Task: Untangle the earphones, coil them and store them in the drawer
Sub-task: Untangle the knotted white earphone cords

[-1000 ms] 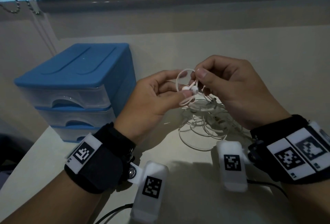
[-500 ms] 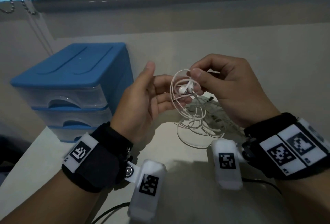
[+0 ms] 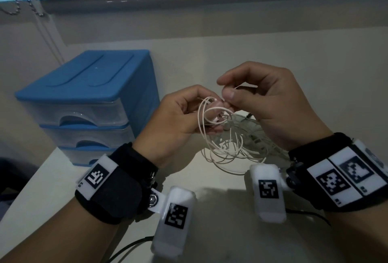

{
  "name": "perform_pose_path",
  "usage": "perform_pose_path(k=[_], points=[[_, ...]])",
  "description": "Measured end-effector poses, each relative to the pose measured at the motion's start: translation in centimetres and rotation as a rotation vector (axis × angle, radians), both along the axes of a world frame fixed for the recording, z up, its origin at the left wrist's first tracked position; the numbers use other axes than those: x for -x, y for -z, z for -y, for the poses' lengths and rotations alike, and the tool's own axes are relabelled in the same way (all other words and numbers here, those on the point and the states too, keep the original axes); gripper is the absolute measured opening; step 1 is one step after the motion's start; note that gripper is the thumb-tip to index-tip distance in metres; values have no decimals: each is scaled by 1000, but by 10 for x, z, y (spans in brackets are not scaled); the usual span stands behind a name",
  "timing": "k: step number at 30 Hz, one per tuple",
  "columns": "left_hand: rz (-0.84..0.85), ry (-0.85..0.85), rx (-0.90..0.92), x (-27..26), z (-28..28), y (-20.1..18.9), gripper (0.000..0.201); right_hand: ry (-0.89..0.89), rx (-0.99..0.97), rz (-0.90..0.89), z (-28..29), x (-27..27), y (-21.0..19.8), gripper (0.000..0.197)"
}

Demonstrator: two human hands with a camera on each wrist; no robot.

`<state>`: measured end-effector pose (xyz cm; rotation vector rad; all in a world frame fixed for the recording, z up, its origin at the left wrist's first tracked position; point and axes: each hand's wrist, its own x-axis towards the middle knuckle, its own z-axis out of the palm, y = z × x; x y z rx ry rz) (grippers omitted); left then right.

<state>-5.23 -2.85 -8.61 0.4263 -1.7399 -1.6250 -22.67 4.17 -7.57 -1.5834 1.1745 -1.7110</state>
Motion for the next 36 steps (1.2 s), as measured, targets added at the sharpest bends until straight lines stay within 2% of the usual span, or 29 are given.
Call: perform_pose_path(k=[2, 5, 9, 11, 17, 21, 27, 32, 36], points=[[1, -23, 18, 1, 1, 0, 12, 3, 19, 16, 0, 4, -2, 19], [-47, -122, 2, 1, 0, -2, 12, 34, 16, -144, -4, 15, -4, 27], [-120, -214, -48, 1, -2, -5, 17, -67, -153, -307, -8, 12, -3, 28], [-136, -239, -52, 1, -3, -6, 17, -71, -180, -310, -6, 6, 0, 23], [-112, -321, 54, 0, -4, -7, 17, 107, -122, -316, -1, 8, 2, 7], [-128, -383, 162, -1, 2, -5, 11, 226, -123, -267, 1, 17, 3, 9], [-113, -469, 275, -4, 5, -8, 11, 300, -68, -84, 3, 24, 2, 9], [49, -460, 242, -5, 7, -6, 28, 342, -5, 22, 2, 27, -1, 8], [238, -326, 197, -3, 9, 0, 22, 378, 34, 77, 1, 29, -3, 8]])
